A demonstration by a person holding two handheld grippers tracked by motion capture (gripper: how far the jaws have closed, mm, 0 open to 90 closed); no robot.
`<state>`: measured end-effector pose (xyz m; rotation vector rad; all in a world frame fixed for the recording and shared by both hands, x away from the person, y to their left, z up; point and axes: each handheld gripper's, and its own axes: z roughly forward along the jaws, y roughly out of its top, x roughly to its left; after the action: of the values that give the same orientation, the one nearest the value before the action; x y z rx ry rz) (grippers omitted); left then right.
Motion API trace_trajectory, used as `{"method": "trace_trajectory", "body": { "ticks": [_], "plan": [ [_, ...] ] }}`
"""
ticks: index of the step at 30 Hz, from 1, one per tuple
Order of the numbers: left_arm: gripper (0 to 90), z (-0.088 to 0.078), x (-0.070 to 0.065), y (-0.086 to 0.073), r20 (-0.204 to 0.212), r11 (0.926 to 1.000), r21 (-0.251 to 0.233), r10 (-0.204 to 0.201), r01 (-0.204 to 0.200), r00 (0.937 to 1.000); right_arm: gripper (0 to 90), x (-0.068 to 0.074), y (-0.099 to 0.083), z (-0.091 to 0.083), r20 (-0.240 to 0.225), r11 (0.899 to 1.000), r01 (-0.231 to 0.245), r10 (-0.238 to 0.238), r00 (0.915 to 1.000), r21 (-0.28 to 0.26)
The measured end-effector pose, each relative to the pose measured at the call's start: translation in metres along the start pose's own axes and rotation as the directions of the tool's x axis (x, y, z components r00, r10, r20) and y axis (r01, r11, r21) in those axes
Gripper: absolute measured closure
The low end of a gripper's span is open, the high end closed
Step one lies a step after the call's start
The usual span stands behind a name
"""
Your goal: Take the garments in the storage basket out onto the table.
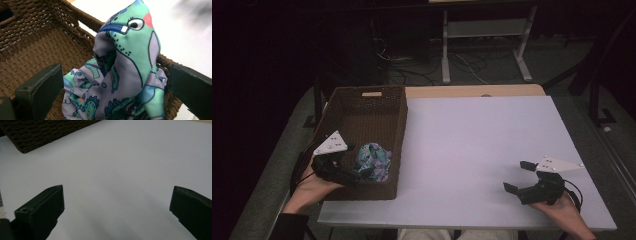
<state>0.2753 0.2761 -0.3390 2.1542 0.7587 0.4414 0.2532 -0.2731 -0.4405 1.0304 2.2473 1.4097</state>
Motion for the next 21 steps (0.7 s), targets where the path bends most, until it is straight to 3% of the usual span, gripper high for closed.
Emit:
{"method": "trace_trajectory", "body": {
  "ticks": [8,21],
  "plan": [
    [0.0,0.013,-0.003,0.006,0.022,0.9972,0.07,0.025,-0.026,0.9994,0.0,0.0,0.0,0.0,0.0,1.0,0.001,-0.001,1.0,0.002],
    [1.3,0.018,0.003,0.019,0.05,0.9878,0.146,0.047,-0.054,0.9976,0.0,0.0,0.0,0.001,-0.001,1.0,0.002,-0.002,1.0,0.006]
  ]
}}
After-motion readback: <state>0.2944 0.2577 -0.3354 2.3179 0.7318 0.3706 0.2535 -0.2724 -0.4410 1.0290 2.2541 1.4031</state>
